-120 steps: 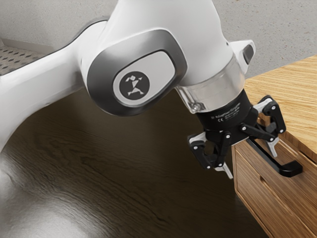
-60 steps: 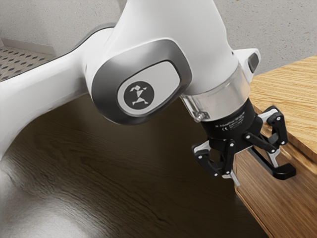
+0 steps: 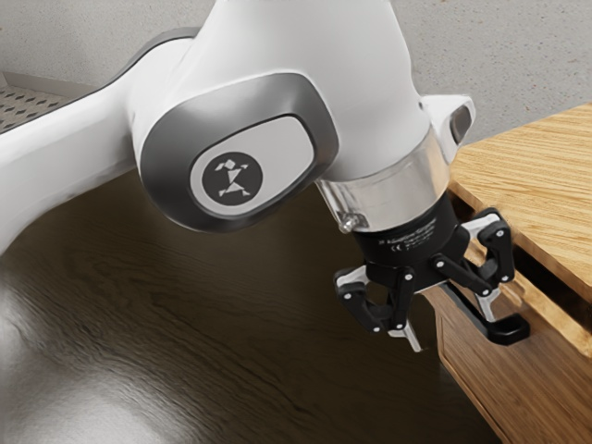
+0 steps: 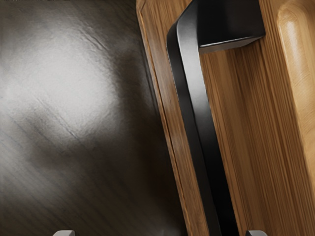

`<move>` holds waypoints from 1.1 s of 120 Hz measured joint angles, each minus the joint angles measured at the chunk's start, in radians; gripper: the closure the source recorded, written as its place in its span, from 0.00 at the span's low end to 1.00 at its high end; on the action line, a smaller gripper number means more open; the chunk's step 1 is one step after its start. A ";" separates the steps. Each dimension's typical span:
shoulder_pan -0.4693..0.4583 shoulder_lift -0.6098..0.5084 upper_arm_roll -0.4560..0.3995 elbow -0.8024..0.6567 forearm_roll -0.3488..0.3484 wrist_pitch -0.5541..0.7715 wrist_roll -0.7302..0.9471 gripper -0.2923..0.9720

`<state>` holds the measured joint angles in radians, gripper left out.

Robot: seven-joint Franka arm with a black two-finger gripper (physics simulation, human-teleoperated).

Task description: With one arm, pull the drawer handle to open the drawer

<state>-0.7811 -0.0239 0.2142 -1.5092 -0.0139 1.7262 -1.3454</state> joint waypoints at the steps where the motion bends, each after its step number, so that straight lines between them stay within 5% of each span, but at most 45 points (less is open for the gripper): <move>1: -0.001 -0.001 0.000 -0.001 0.001 -0.001 0.000 0.45; 132: 0.034 -0.259 0.045 -0.270 0.056 -0.037 0.015 0.46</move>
<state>-0.7470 -0.2824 0.2593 -1.7796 0.0420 1.6890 -1.3307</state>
